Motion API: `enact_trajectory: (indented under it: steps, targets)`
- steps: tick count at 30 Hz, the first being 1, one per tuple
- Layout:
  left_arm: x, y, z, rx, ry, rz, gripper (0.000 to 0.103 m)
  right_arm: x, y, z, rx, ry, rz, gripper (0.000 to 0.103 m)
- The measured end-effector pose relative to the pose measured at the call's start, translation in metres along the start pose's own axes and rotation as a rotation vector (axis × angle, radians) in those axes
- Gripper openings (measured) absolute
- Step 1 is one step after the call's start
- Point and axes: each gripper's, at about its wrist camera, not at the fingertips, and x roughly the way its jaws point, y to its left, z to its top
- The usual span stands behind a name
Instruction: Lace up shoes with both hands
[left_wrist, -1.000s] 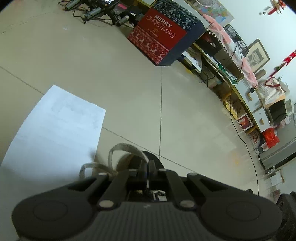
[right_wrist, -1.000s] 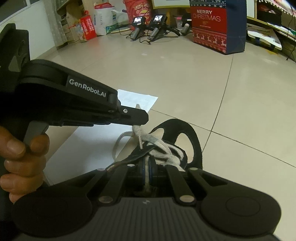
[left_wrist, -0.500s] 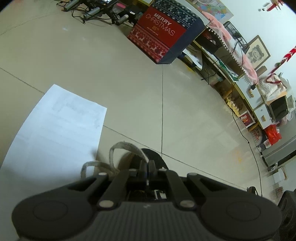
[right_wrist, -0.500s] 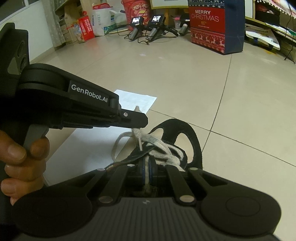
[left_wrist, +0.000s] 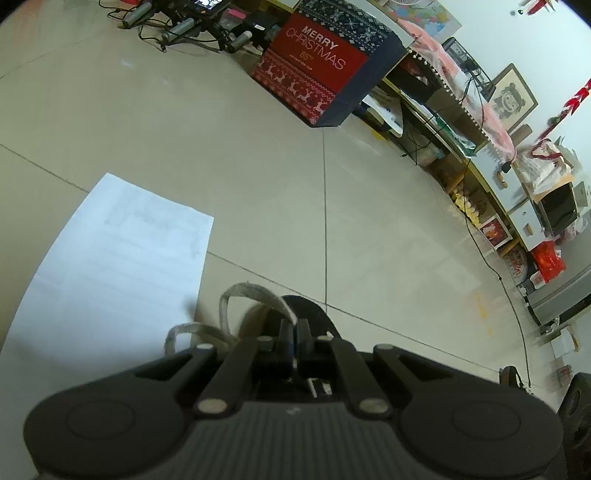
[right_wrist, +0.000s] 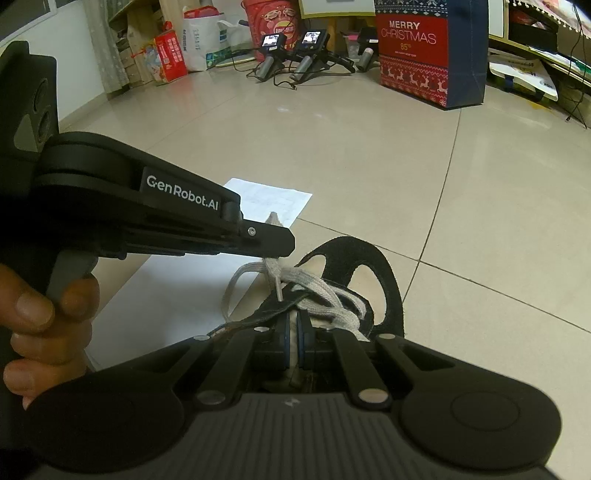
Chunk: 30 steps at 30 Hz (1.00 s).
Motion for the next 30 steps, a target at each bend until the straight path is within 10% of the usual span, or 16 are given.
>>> enact_trajectory:
  steps: [30]
  targets:
    - [-0.003,-0.011,-0.014,0.132,0.022,-0.020,0.001,0.000,0.001,0.004,-0.053,0.028,0.032,0.016]
